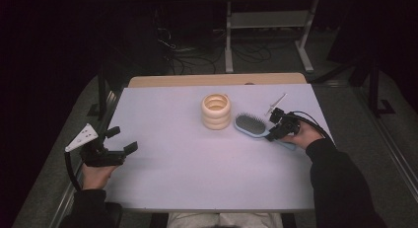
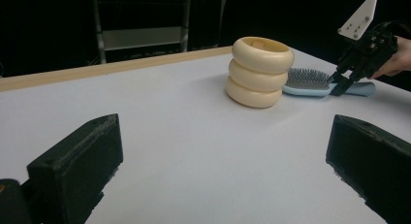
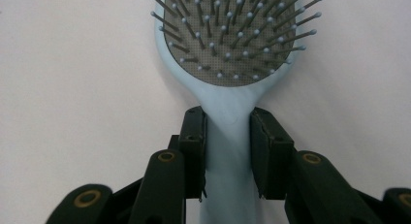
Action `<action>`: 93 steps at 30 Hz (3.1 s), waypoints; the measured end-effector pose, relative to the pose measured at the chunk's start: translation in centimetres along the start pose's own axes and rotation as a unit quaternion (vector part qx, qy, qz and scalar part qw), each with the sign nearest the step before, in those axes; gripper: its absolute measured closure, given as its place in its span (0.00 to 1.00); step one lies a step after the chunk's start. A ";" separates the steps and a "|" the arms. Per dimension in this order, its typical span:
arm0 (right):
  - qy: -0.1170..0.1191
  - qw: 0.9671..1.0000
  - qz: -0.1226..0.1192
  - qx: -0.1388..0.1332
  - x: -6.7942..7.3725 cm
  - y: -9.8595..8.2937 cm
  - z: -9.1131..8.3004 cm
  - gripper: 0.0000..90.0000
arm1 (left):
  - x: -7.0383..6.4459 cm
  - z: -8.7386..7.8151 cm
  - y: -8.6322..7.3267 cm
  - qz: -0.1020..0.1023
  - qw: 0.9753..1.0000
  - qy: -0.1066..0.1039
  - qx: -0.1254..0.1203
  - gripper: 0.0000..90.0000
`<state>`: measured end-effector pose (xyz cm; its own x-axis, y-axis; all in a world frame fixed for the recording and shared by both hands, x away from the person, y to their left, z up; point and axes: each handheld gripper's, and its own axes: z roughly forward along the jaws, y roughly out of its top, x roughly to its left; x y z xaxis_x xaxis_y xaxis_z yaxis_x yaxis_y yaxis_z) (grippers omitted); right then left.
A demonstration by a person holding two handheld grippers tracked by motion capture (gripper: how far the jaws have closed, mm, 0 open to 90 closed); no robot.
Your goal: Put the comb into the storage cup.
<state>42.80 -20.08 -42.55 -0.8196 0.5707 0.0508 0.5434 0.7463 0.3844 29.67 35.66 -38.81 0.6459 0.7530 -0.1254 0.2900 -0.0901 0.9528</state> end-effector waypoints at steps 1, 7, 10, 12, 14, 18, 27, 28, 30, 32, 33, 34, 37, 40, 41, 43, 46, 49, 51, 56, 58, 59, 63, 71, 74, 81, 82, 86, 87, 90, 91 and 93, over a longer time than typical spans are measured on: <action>0.000 1.000 0.000 -0.002 0.0 0.0 0.0 0.76 | 0.0 0.0 0.0 0.000 1.000 0.000 0.000 0.00; -0.001 1.000 -0.001 -0.015 0.2 -0.1 -0.7 0.76 | 0.0 0.0 0.0 -0.001 1.000 0.000 0.000 0.00; 0.002 1.000 -0.002 -0.023 0.2 -0.1 -1.1 0.76 | 0.0 0.0 0.0 -0.001 1.000 0.000 -0.001 0.00; 0.003 1.000 -0.002 -0.026 0.2 -0.1 -1.2 0.76 | 0.0 0.0 0.0 -0.002 1.000 0.000 -0.001 0.00; 0.000 1.000 -0.001 -0.029 0.3 -0.1 -1.4 0.76 | 0.0 -0.1 0.0 -0.002 1.000 0.000 -0.002 0.00; 0.004 0.999 0.001 -0.042 0.3 -0.1 -2.0 0.76 | 0.0 0.0 0.0 -0.003 1.000 0.000 -0.003 0.00; -0.005 0.998 0.006 -0.064 -0.1 -0.3 -3.7 0.76 | 0.0 -0.1 0.0 -0.003 1.000 0.001 -0.003 0.00; -0.006 0.998 0.007 -0.066 -0.1 -0.3 -3.9 0.76 | 0.0 0.0 0.0 -0.003 1.000 0.001 -0.003 0.00; -0.009 0.997 0.007 -0.071 -0.1 -0.2 -4.3 0.76 | 0.0 0.0 0.0 -0.003 1.000 0.001 -0.003 0.00; -0.012 0.997 0.007 -0.076 -0.1 0.1 -4.6 0.76 | 0.0 -0.1 0.0 -0.003 1.000 0.001 -0.003 0.00; -0.014 0.997 0.005 -0.080 -0.1 0.2 -4.8 0.76 | 0.0 -0.1 0.0 -0.003 1.000 0.001 -0.003 0.00; -0.013 0.997 0.003 -0.082 -0.1 0.4 -5.0 0.76 | 0.0 -0.1 0.0 -0.003 1.000 0.001 -0.003 0.00; -0.017 0.996 -0.001 -0.087 0.2 0.8 -5.5 0.76 | 0.0 -0.1 0.0 -0.003 1.000 0.001 -0.003 0.00; -0.020 0.996 -0.011 -0.086 0.4 1.3 -5.9 0.76 | 0.0 -0.1 0.0 -0.003 1.000 0.001 -0.004 0.00; -0.022 0.996 -0.012 -0.087 0.5 1.4 -6.1 0.76 | 0.0 -0.1 0.0 -0.003 1.000 0.001 -0.004 0.00; -0.025 0.995 -0.017 -0.091 0.7 1.7 -6.6 0.76 | 0.0 -0.1 0.0 -0.003 1.000 0.001 -0.004 0.00; -0.028 0.995 -0.021 -0.098 0.9 2.0 -7.1 0.76 | 0.0 -0.1 0.0 -0.003 1.000 0.001 -0.004 0.00; -0.031 0.994 -0.027 -0.103 1.2 2.4 -7.6 0.76 | 0.0 -0.1 0.0 -0.004 1.000 0.001 -0.004 0.00; -0.032 0.993 -0.031 -0.106 1.3 2.7 -7.9 0.76 | 0.0 -0.1 0.0 -0.004 1.000 0.001 -0.004 0.00; -0.040 0.992 -0.039 -0.117 1.7 3.4 -8.9 0.76 | 0.0 0.0 0.0 -0.006 1.000 0.001 -0.001 0.00; -0.040 0.991 -0.039 -0.124 1.8 3.6 -9.3 0.76 | 0.1 0.0 0.1 -0.006 1.000 0.000 0.004 0.00; -0.040 0.990 -0.041 -0.127 1.8 3.7 -9.5 0.76 | 0.1 -0.1 0.1 -0.006 1.000 0.001 0.004 0.00; -0.041 0.989 -0.044 -0.136 2.0 4.1 -10.1 0.76 | 0.2 -0.1 0.1 -0.006 1.000 0.005 0.002 0.00; -0.044 0.987 -0.050 -0.145 2.4 4.9 -10.7 0.76 | 0.1 0.3 0.4 -0.001 1.000 0.005 0.016 0.00; -0.045 0.986 -0.055 -0.148 2.5 5.4 -10.9 0.76 | 0.3 0.3 0.6 -0.004 1.000 0.007 0.018 0.00; -0.048 0.984 -0.068 -0.154 3.1 6.5 -11.5 0.76 | 0.5 0.5 1.5 -0.005 1.000 0.005 0.019 0.00; -0.049 0.984 -0.069 -0.155 3.2 6.7 -11.6 0.76 | 0.5 0.5 1.7 -0.004 1.000 0.003 0.019 0.00; -0.052 0.983 -0.073 -0.160 3.3 7.2 -12.2 0.76 | 0.4 0.8 2.4 0.001 1.000 0.002 0.024 0.00; -0.051 0.983 -0.074 -0.162 3.4 7.3 -12.3 0.76 | 0.4 0.9 2.6 0.003 1.000 -0.001 0.025 0.00; -0.051 0.982 -0.076 -0.165 3.6 7.6 -12.5 0.76 | 0.3 1.3 3.2 0.003 1.000 -0.005 0.028 0.00; -0.052 0.982 -0.078 -0.166 3.6 7.7 -12.5 0.76 | 0.2 1.5 3.4 0.005 1.000 -0.004 0.030 0.00; -0.052 0.981 -0.081 -0.167 3.8 7.9 -12.6 0.76 | 0.0 1.9 4.0 0.015 0.999 -0.005 0.037 0.00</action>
<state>41.72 -16.38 -27.71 -0.8579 0.4987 -0.1236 0.3037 0.6863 0.6609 32.17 34.02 -35.52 0.6623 0.7425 -0.1007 0.3218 -0.1605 0.9331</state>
